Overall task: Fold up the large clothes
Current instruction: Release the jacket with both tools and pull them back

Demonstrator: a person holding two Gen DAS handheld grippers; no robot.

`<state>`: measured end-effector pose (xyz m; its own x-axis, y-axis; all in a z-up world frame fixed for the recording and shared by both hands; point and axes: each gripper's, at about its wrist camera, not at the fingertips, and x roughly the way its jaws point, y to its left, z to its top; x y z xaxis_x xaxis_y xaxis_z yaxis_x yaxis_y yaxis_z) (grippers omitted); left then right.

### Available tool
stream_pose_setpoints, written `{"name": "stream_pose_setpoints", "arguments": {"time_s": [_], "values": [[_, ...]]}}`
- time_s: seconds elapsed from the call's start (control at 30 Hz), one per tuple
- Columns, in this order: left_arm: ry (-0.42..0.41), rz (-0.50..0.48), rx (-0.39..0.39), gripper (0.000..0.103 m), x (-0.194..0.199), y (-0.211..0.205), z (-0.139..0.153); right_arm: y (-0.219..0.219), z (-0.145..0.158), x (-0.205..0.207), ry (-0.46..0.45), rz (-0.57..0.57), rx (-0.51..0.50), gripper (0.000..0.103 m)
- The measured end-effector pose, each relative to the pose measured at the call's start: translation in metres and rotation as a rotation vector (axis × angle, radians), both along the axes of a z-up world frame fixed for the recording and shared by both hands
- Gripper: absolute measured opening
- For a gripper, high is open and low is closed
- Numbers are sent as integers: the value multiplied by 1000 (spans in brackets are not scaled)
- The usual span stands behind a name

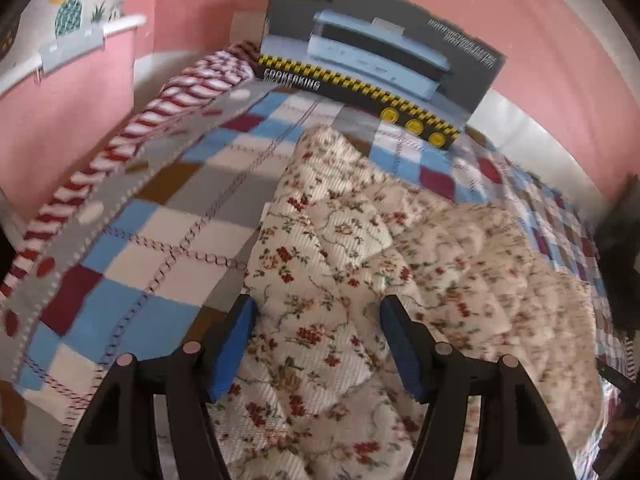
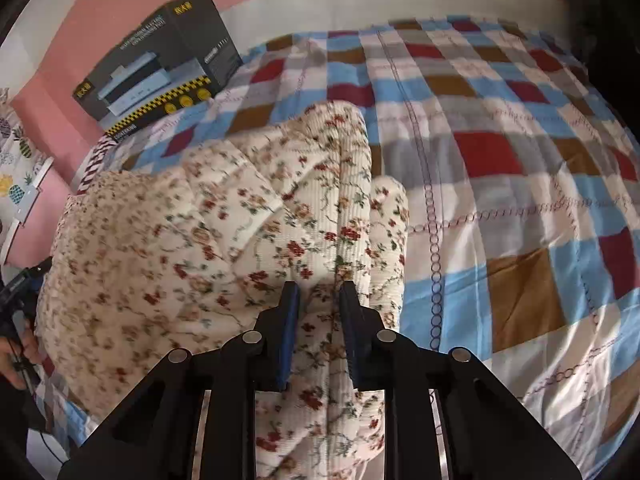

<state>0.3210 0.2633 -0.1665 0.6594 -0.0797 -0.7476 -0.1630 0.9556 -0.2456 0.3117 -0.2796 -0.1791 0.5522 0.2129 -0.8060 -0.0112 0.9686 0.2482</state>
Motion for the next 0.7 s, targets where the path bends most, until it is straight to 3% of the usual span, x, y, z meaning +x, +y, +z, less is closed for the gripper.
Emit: {"name": "stream_pose_setpoints", "arguments": {"time_s": [0.1, 0.33, 0.57, 0.7], "values": [[-21, -9, 76, 69, 1, -10, -1, 10, 2, 1, -11, 21, -64, 20], [-5, 19, 75, 68, -23, -10, 38, 10, 38, -24, -35, -9, -54, 23], [-72, 33, 16, 68, -98, -26, 83, 27, 81, -94, -110, 29, -26, 23], [-76, 22, 23, 68, -143, -51, 101, 35, 96, -132, -141, 52, -21, 24]]}}
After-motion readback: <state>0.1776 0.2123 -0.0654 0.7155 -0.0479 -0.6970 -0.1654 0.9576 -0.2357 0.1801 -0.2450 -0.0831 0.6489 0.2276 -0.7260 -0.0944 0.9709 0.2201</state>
